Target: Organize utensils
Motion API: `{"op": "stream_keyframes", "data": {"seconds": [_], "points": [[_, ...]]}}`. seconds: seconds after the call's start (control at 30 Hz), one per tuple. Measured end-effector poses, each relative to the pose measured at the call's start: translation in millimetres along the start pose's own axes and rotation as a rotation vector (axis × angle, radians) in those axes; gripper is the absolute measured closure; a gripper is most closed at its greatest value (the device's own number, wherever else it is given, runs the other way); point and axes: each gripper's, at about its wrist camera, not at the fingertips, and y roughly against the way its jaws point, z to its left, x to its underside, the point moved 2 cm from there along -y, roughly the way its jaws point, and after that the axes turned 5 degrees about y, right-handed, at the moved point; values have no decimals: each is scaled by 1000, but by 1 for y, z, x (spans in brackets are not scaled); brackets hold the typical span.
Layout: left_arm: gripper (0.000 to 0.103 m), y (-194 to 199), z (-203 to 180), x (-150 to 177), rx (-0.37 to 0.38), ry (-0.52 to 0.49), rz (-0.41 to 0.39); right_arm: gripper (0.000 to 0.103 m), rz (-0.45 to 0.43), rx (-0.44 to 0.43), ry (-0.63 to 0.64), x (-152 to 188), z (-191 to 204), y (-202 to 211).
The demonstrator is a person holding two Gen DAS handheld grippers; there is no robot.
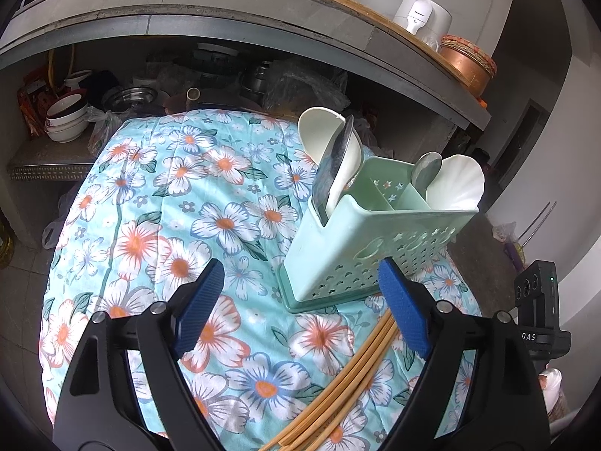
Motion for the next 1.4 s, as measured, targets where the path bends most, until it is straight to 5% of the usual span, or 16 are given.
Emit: {"op": "stream_keyframes", "data": {"seconds": [0.43, 0.77, 1.13, 1.4], "points": [[24, -14, 6, 28, -40, -45, 67, 60, 69, -164, -124, 7, 2, -33], [46, -36, -11, 53, 2, -145, 168, 91, 86, -166, -185, 16, 4, -58], [53, -48, -12, 58, 16, -167, 209, 93, 94, -131, -189, 10, -3, -43], [53, -52, -10, 57, 24, -161, 217, 92, 59, 37, -186, 12, -16, -2]]}}
